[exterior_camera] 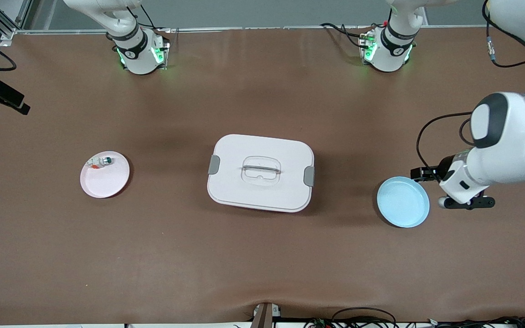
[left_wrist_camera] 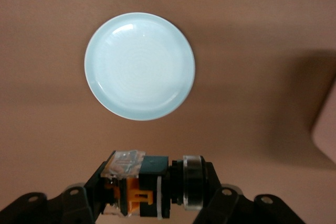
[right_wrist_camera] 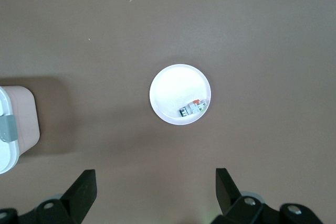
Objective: Transfer orange switch to right arm and place
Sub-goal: 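Lift the orange switch off the blue plate with the left gripper, then carry the switch with the left gripper over the white box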
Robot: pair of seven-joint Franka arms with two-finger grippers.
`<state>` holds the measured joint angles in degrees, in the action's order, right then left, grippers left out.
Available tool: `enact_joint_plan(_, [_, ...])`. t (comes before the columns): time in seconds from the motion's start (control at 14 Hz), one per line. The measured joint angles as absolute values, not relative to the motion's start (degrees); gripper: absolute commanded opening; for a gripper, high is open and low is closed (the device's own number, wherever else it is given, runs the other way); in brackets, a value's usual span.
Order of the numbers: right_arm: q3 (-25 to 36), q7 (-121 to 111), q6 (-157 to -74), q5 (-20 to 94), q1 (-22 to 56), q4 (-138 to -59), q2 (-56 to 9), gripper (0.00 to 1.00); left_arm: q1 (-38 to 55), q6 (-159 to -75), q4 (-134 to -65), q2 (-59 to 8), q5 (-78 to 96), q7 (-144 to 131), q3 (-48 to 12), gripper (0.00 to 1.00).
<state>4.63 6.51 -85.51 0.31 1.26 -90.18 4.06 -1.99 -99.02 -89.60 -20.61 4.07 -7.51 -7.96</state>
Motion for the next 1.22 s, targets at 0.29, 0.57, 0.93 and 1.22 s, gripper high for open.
enact_joint_plan(0.29, [4.5,4.9,-85.6,0.4,1.3,-90.2,4.1,1.0,-1.9,-93.2,-84.1,-17.8,9.9,-17.1,-11.5,0.14])
enact_joint_plan(0.57, [4.5,2.8,-85.6,0.4,1.3,-90.3,4.1,1.0,-1.7,-92.2,-83.6,-12.6,17.0,-27.8,-14.9,0.14])
enact_joint_plan(0.93, [4.8,2.3,-85.7,0.4,1.3,-90.3,4.1,1.0,-0.9,-95.5,-80.7,-12.1,19.1,-42.7,-24.2,0.14])
enact_joint_plan(1.22, [4.9,2.1,-86.4,0.4,1.2,-89.7,4.1,1.0,2.8,-104.1,-80.5,-13.2,19.2,-52.4,-28.0,0.16])
